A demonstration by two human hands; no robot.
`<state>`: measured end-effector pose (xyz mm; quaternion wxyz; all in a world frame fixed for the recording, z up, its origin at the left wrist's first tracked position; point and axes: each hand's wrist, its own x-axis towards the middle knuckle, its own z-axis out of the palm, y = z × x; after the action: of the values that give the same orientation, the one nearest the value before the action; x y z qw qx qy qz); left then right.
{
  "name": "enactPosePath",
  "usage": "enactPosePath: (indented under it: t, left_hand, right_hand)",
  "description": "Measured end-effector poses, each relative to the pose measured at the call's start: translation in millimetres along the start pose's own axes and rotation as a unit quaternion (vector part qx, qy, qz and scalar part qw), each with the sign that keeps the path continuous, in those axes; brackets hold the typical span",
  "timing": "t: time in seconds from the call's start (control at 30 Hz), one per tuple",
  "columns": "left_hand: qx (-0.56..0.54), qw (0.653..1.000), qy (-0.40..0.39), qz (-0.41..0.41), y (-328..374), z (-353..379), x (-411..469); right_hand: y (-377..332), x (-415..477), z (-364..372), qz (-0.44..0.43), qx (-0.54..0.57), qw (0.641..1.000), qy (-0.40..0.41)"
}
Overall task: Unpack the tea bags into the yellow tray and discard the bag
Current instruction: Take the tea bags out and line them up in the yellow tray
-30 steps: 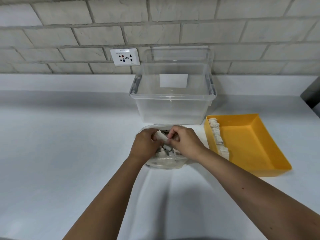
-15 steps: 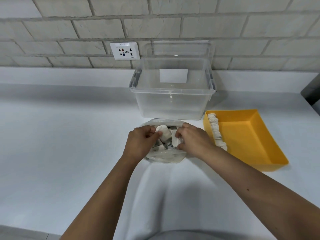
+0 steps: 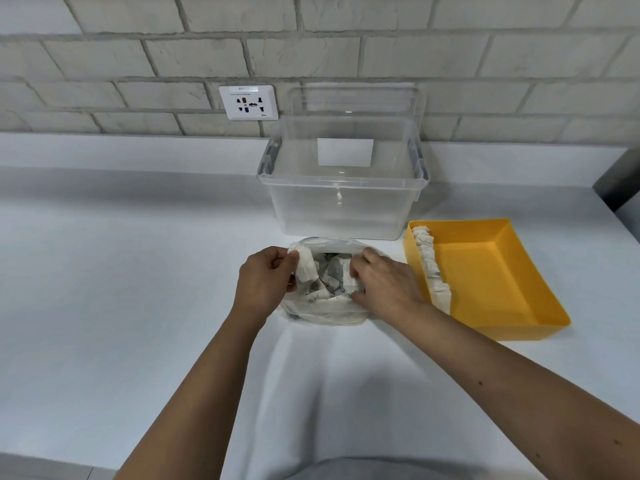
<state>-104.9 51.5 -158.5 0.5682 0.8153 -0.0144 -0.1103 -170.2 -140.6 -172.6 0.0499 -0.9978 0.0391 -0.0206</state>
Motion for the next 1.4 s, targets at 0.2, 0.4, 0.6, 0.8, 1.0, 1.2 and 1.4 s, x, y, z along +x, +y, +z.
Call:
enactPosePath:
  t: [0.2,0.4,0.6,0.8,1.0,1.2,1.4]
  left_hand:
    - [0.002,1.0,-0.013,-0.005,1,2,1]
    - [0.0,1.0,-0.018,0.004,2,1,-1]
    - [-0.01,0.998,-0.06,0.005,7,4,0]
    - [-0.057,0.983,-0.167,-0.057,21,12,-4]
    - [-0.144,0.961,-0.208,-0.113,20,10,-8]
    - [-0.134,0.968,-0.202,-0.068,17,9,-12]
    - [-0.116,0.978,-0.164,-0.062,14,11,-8]
  right_hand:
    - [1,2,6,0.003,-0.001,1.0,0.03]
    - [7,0,-5,0.024,0.054,0.997,0.052]
    - [15,1,-65,-0.019,0.315,0.947,-0.054]
    - [9,14,-78,-0.058,0.379,0.908,-0.17]
    - [4,22,-56,0.015,0.456,0.884,-0.103]
    - [0,20,-44,0.035,0.436,0.896,-0.081]
    - [1,23,-39,0.013,0.396,0.918,-0.032]
